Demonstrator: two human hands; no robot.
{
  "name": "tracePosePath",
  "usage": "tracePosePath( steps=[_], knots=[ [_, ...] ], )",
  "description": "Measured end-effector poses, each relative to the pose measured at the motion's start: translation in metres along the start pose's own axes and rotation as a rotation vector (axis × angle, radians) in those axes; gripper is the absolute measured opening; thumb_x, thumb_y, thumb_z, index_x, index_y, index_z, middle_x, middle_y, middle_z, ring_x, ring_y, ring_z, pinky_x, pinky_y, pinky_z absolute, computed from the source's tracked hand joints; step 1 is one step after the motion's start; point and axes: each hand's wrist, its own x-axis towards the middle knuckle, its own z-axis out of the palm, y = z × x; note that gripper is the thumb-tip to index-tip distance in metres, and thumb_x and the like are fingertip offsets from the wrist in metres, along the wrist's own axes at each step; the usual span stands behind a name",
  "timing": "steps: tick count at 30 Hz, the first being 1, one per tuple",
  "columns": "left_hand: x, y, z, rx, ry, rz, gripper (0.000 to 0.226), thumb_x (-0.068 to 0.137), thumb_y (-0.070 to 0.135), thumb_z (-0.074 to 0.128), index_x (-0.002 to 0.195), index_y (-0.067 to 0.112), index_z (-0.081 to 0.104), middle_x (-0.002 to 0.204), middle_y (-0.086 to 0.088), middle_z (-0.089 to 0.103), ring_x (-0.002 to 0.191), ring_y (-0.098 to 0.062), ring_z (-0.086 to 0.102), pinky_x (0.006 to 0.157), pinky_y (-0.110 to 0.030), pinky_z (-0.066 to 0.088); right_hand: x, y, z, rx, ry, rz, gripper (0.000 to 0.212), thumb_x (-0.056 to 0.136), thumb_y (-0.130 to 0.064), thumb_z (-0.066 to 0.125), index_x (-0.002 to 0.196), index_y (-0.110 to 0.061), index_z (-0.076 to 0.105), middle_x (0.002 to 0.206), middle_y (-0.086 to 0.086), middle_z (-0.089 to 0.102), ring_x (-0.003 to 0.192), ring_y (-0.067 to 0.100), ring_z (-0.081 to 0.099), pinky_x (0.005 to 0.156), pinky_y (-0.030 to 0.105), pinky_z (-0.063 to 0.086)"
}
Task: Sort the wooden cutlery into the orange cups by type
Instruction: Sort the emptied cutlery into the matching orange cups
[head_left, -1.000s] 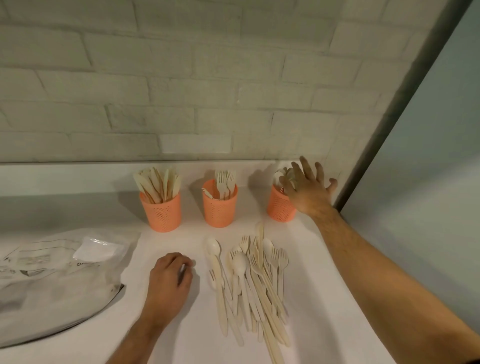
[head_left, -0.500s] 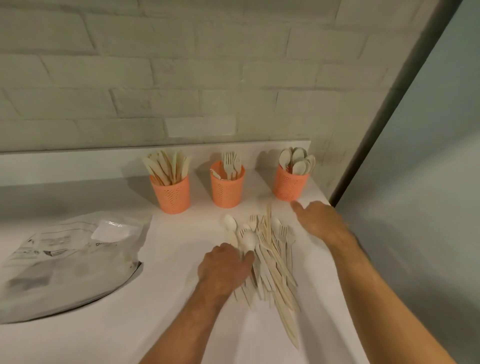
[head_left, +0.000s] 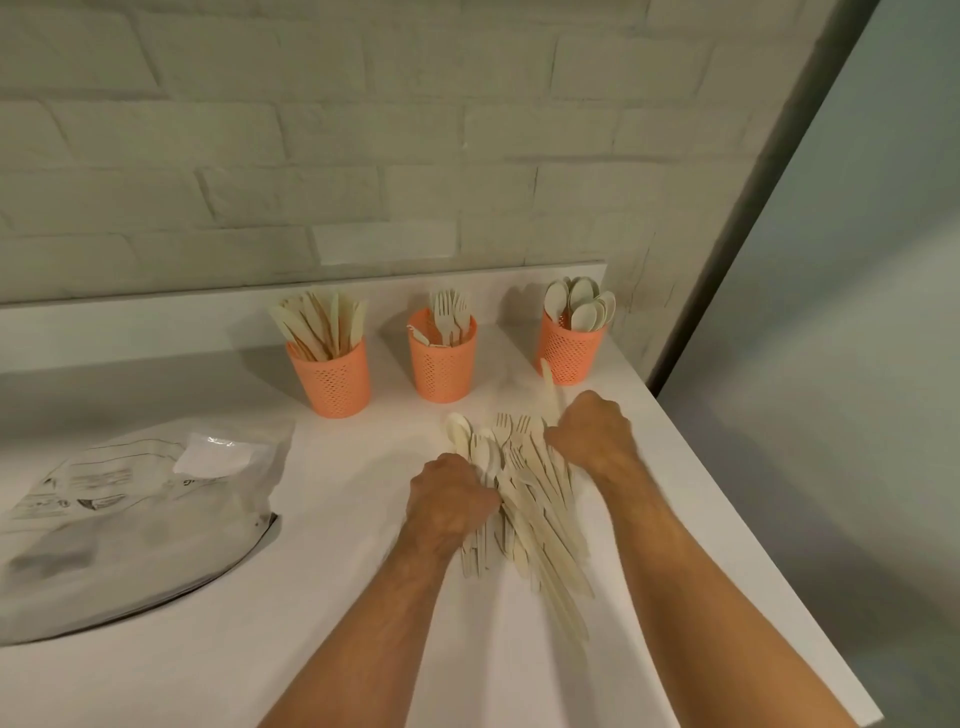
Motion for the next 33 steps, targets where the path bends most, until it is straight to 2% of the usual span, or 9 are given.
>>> tracePosePath(
  steps=[5,8,11,13,19,23,27,30,33],
  knots=[
    [0.004,0.003,0.003,0.002,0.000,0.015,0.030,0.071,0.044,0.071,0.078,0.017,0.059,0.080,0.001,0.063,0.081,-0.020,0.067,0.072,-0.032,0.061,-0.021,0.034,-0.013,-0.106,-0.143,0.038,0.020,0.086,-0.026,0.070,0.092,-0.010,0.059,0.083,0.002,0.062,0.074,0.019,0.063,0.057,0.025,0.047],
    [0.005,0.008,0.002,0.100,0.007,0.038,0.026,0.077,0.032,0.070,0.069,0.019,0.050,0.083,0.002,0.059,0.087,-0.021,0.064,0.073,-0.029,0.057,-0.038,0.041,-0.014,-0.094,-0.226,0.063,0.035,0.085,-0.042,0.072,0.094,-0.013,0.053,0.080,-0.003,0.056,0.071,0.012,0.057,0.054,0.021,0.041],
    [0.007,0.013,0.001,0.076,-0.015,0.008,0.015,0.076,0.020,0.068,0.085,0.012,0.059,0.093,-0.004,0.066,0.090,-0.024,0.069,0.075,-0.033,0.061,-0.047,0.032,-0.010,-0.011,-0.275,0.063,0.047,0.079,-0.054,0.076,0.093,-0.018,0.048,0.081,-0.006,0.053,0.073,0.009,0.053,0.056,0.021,0.041],
    [0.008,0.015,0.000,0.034,-0.008,-0.024,0.028,0.075,0.017,0.069,0.100,0.006,0.062,0.092,-0.005,0.066,0.088,-0.025,0.069,0.073,-0.033,0.061,-0.048,0.024,-0.004,-0.016,-0.255,0.047,0.052,0.074,-0.050,0.082,0.100,-0.015,0.054,0.087,-0.004,0.057,0.079,0.012,0.056,0.063,0.024,0.048],
    [0.013,0.013,-0.003,-0.005,0.046,-0.069,0.032,0.077,0.018,0.069,0.106,0.008,0.061,0.079,0.001,0.056,0.083,-0.022,0.064,0.059,-0.026,0.049,-0.040,0.018,0.013,0.098,-0.273,0.092,0.054,0.070,-0.034,0.086,0.107,-0.007,0.059,0.102,0.006,0.067,0.094,0.021,0.067,0.083,0.035,0.060],
    [0.016,0.006,-0.006,-0.064,0.060,-0.091,0.032,0.083,0.018,0.063,0.113,0.007,0.057,0.089,-0.002,0.058,0.089,-0.023,0.063,0.066,-0.028,0.050,-0.037,0.013,0.012,0.096,-0.265,0.084,0.033,0.077,-0.021,0.080,0.093,-0.008,0.053,0.080,0.001,0.055,0.071,0.014,0.058,0.064,0.026,0.052],
    [0.020,-0.002,-0.011,-0.169,0.043,-0.122,0.033,0.089,0.020,0.059,0.118,0.007,0.052,0.097,-0.005,0.055,0.089,-0.024,0.059,0.072,-0.031,0.050,-0.034,0.015,0.012,0.171,-0.306,0.124,0.022,0.079,-0.011,0.073,0.084,-0.007,0.053,0.074,0.002,0.056,0.063,0.014,0.055,0.059,0.026,0.047],
    [0.023,-0.007,-0.015,-0.253,0.037,-0.147,0.023,0.089,0.014,0.056,0.109,0.005,0.051,0.099,-0.007,0.058,0.088,-0.025,0.058,0.071,-0.033,0.049,-0.032,0.021,0.009,0.372,-0.351,0.214,0.020,0.080,-0.005,0.066,0.099,0.002,0.065,0.073,0.010,0.066,0.062,0.018,0.064,0.060,0.028,0.053],
    [0.027,-0.014,-0.018,-0.447,0.030,-0.166,0.028,0.085,0.003,0.051,0.113,0.002,0.053,0.093,-0.012,0.070,0.086,-0.028,0.067,0.078,-0.040,0.058,-0.031,0.030,0.003,0.459,-0.382,0.253,0.016,0.086,-0.001,0.059,0.101,0.002,0.064,0.074,0.013,0.069,0.057,0.017,0.067,0.051,0.024,0.049]
  ],
)
